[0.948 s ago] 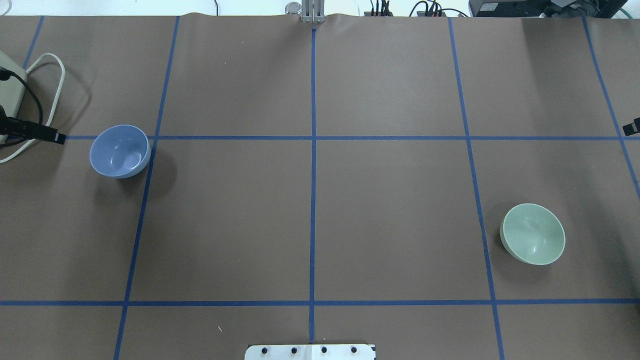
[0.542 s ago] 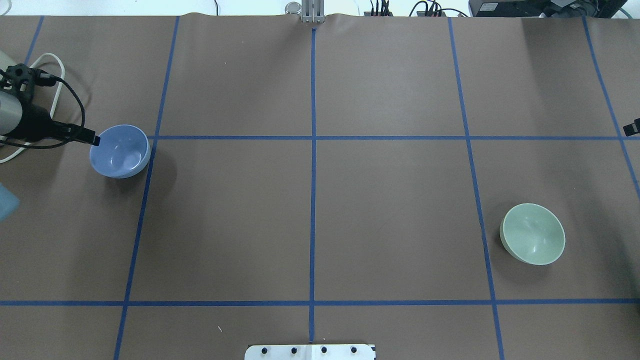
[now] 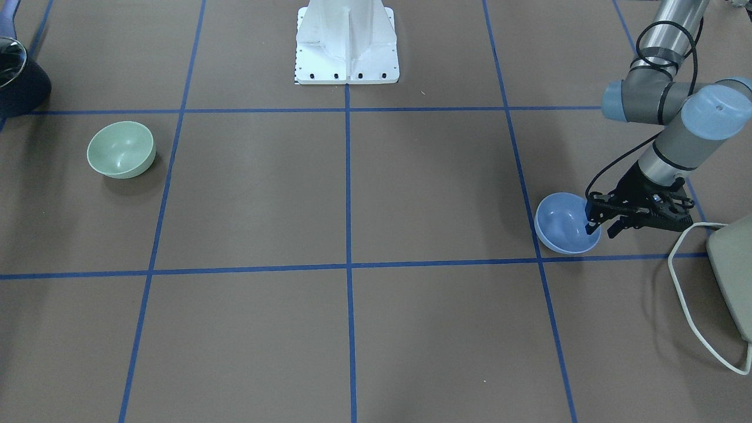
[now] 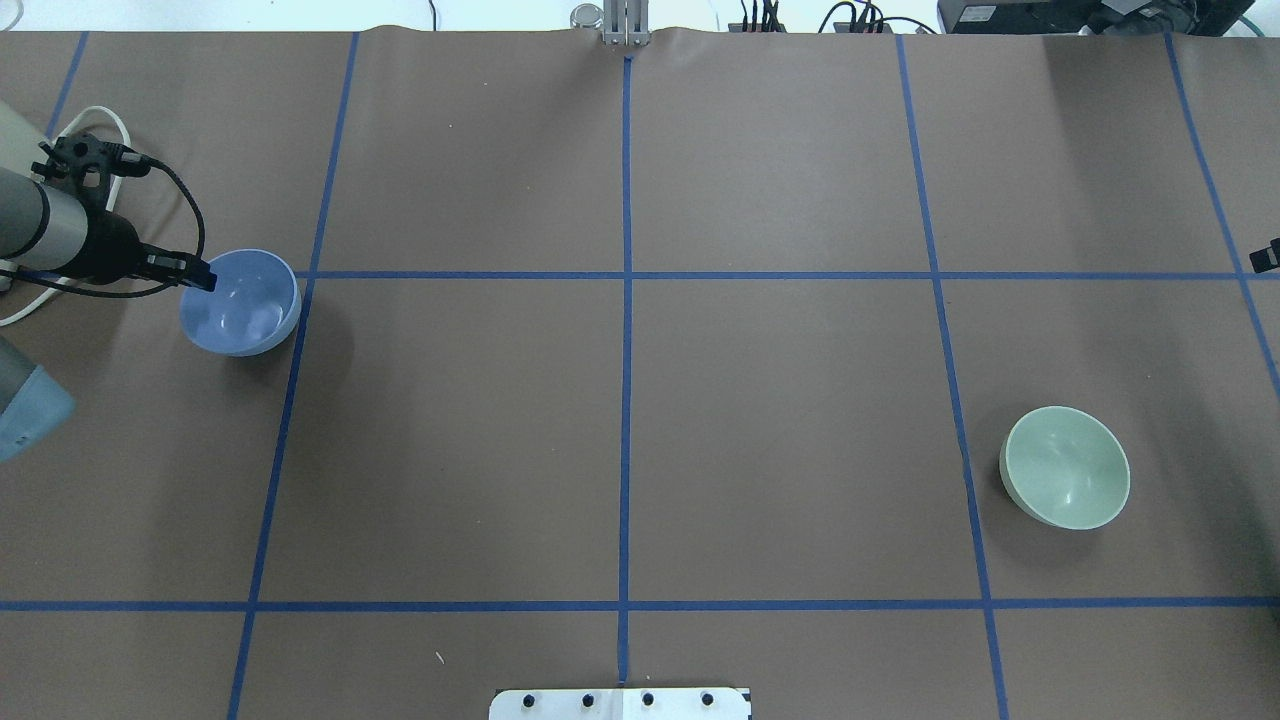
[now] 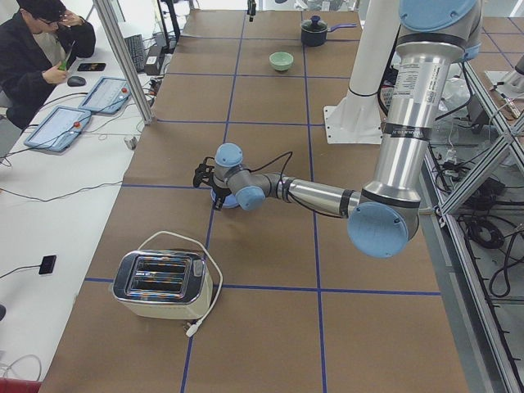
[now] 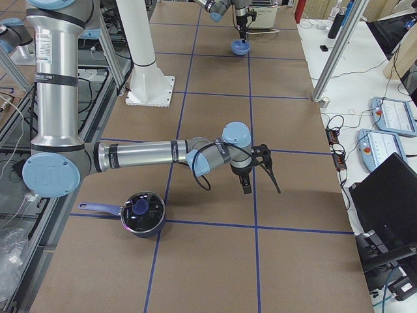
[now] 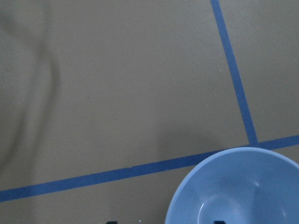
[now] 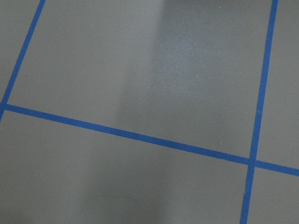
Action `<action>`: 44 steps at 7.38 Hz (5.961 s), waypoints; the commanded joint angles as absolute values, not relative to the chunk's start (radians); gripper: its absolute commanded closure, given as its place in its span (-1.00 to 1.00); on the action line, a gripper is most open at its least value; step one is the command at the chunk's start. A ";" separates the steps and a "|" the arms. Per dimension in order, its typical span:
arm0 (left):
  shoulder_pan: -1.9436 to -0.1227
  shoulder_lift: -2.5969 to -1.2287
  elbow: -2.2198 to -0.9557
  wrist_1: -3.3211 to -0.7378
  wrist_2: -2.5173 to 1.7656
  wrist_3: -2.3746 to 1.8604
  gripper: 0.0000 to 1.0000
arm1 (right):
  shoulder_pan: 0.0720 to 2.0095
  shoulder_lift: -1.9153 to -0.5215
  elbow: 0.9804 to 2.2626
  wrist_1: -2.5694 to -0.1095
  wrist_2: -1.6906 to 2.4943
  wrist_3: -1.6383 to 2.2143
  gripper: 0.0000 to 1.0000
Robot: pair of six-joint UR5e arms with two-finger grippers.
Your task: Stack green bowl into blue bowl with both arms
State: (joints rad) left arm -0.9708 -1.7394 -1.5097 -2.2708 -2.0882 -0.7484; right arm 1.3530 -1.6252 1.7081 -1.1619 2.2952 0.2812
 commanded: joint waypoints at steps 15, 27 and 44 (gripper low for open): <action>-0.506 -2.299 -1.600 -1.743 -1.755 -1.221 1.00 | 1.353 -1.635 1.706 -1.163 2.264 0.282 -1.00; -0.567 -2.277 -1.649 -1.725 -1.791 -1.124 -0.98 | 1.353 -1.609 1.724 -1.182 2.299 0.287 -1.00; -1.663 -1.651 -1.689 -1.373 -2.321 0.382 -0.98 | 0.787 -1.796 1.921 -0.991 2.014 0.861 -0.54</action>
State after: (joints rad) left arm -1.6635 -1.6500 -1.6881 -1.3732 -2.3205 0.3816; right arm 0.8163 -1.7940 1.9517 -1.0358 2.0266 0.8555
